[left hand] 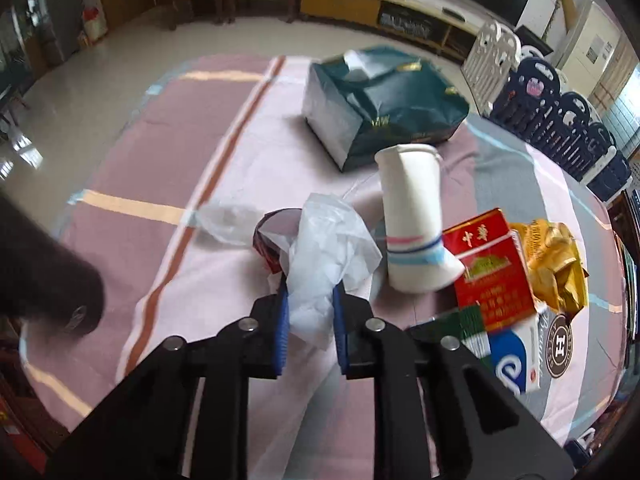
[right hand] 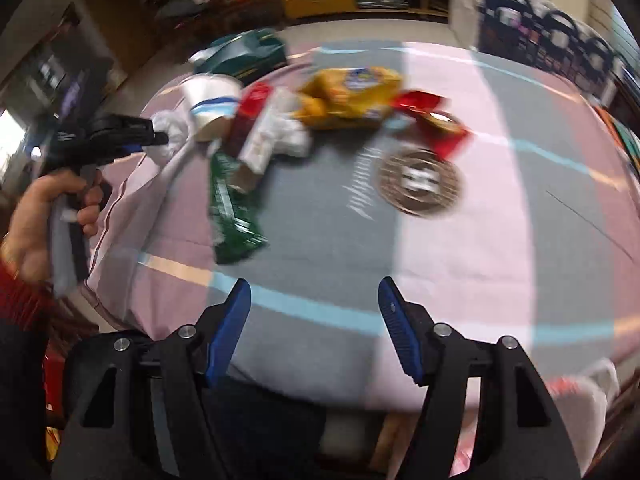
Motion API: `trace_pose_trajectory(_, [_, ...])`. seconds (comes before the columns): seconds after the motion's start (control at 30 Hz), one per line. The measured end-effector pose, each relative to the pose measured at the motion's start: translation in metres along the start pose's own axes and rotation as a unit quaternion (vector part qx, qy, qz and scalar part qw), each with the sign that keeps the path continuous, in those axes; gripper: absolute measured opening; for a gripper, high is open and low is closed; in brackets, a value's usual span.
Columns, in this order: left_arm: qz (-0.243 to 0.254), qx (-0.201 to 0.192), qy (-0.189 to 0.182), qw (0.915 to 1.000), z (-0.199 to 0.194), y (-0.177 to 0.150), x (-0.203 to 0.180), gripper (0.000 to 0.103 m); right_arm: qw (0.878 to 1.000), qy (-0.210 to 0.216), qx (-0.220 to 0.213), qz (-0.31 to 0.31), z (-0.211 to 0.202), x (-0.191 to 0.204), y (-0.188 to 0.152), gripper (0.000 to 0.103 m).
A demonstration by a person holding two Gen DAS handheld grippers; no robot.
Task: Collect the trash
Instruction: 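Grasp the dark green snack package with right tool while left grasps white plastic bag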
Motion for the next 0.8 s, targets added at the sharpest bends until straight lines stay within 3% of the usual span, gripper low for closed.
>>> trace_pose_trajectory(0.13, [-0.053,-0.049,-0.014,0.9973,-0.053,-0.026,0.009,0.018,0.998,-0.005,0.004,-0.059,0.047,0.047,0.027,0.065])
trace_pose_trajectory(0.23, [-0.086,-0.059,-0.039,0.9938,-0.073,-0.051,0.014,0.018,0.996,-0.028,0.014,-0.082,0.075,0.063,0.035,0.065])
trace_pose_trajectory(0.33, [-0.114,-0.051,-0.065,0.9900,-0.079,-0.067,0.016,0.017,0.995,-0.039,0.024,-0.086,0.084,0.067,0.032,0.034])
trace_pose_trajectory(0.43, [-0.098,-0.058,-0.062,0.9915,-0.087,-0.075,0.010,0.017,0.997,-0.011,0.027,-0.071,0.073,0.067,0.022,0.023])
trace_pose_trajectory(0.63, [-0.071,-0.068,-0.058,0.9935,-0.105,-0.094,-0.016,0.017,0.998,0.054,0.002,-0.032,0.015,0.056,-0.001,0.022])
trace_pose_trajectory(0.7, [-0.063,-0.058,-0.061,0.9945,-0.106,-0.104,-0.028,0.017,0.998,0.054,-0.011,-0.015,-0.005,0.041,-0.008,0.022])
trace_pose_trajectory(0.8, [-0.024,-0.052,-0.069,0.9960,-0.116,-0.120,-0.059,0.017,0.999,0.020,-0.037,0.017,-0.034,0.005,-0.018,0.022])
Point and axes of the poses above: each gripper's, at about its wrist camera, not at the fingertips, and z roughly the way its jaws point, x to its left, y to its top, the point moved 10 cm from there along z, roughly the way its jaws point, and after that the axes turned 2 degrees about -y, right-handed, at the moved point
